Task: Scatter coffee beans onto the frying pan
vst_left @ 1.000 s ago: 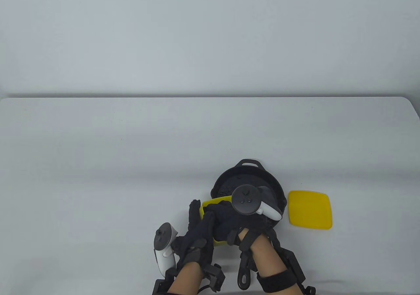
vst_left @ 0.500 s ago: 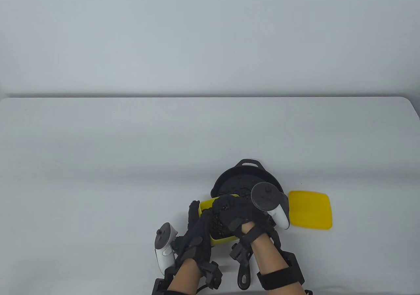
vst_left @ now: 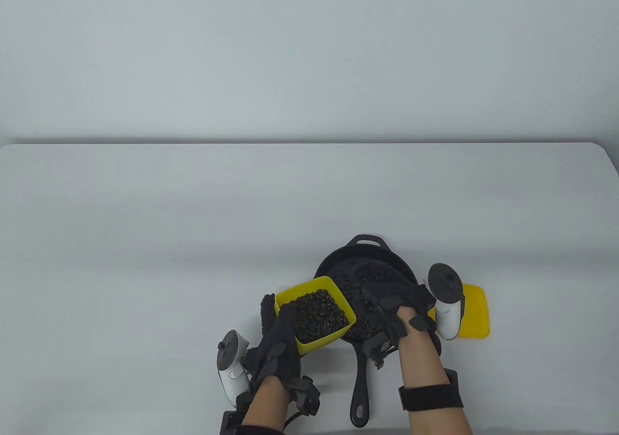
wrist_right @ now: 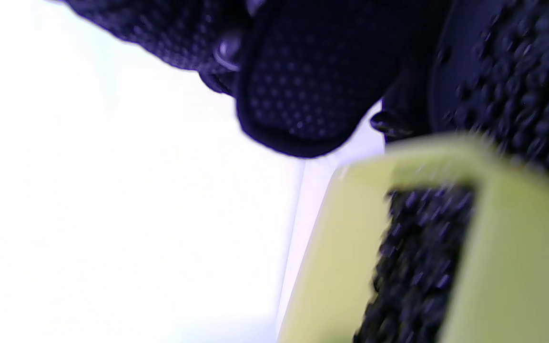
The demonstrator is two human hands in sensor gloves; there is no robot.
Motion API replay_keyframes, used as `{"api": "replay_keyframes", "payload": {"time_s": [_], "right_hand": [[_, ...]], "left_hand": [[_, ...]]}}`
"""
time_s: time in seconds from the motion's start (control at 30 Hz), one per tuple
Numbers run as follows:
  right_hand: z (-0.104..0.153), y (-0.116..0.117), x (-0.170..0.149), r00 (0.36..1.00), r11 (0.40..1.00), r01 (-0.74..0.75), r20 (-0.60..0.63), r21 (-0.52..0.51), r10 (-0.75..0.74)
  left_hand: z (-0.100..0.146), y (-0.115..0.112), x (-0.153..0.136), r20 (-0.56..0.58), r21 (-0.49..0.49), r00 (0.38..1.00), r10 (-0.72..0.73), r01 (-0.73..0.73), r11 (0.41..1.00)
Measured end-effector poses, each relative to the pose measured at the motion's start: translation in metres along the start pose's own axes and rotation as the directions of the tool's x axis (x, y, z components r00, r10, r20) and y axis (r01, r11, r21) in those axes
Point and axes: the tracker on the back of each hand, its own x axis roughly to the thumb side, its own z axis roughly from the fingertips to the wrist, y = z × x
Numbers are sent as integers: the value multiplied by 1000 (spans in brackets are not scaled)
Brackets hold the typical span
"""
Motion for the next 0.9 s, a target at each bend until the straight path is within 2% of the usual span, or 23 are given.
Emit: {"api": "replay_keyframes", "payload": {"time_s": [0.1, 0.17, 0.3, 0.4, 0.47, 0.53, 0.63, 0.7, 0.77, 0.83, 0.9], "right_hand": [[-3, -13, -15, 989, 989, -126, -92, -75, 119], [-7, -14, -28, 964, 977, -209, -176, -52, 197], [-11, -10, -37, 949, 974, -225, -234, -32, 211], [-12, -9, -36, 968, 985, -170, -191, -19, 164], [-11, -9, -37, 987, 998, -59, -152, -17, 56], [-10, -11, -40, 992, 1000, 10, -129, -21, -13], [-10, -13, -45, 987, 990, 138, -84, 39, -134], [-8, -17, -45, 987, 988, 149, -68, 35, -147], [-3, -21, -41, 993, 996, 87, -76, -14, -88], [2, -24, -33, 993, 996, -75, -96, -53, 69], [6, -22, -23, 971, 978, -207, -125, 2, 205]], "left_hand": [[1, 3, 1, 22, 15, 999, 42, -43, 999], [1, 3, 1, 30, 19, 997, 64, -64, 998], [1, 3, 2, 35, 12, 997, 65, -66, 998], [1, 4, 1, 36, 13, 997, 62, -63, 998], [1, 4, 1, 37, 12, 997, 66, -66, 998], [0, 3, 1, 35, 6, 997, 68, -69, 998], [0, 2, 1, 36, -5, 997, 70, -70, 998], [-1, 2, 0, 38, -9, 997, 69, -69, 998], [-1, 2, 1, 40, -12, 997, 69, -69, 998], [-1, 3, 1, 43, -11, 998, 56, -55, 998], [-1, 3, 1, 43, -10, 998, 43, -42, 999]]}}
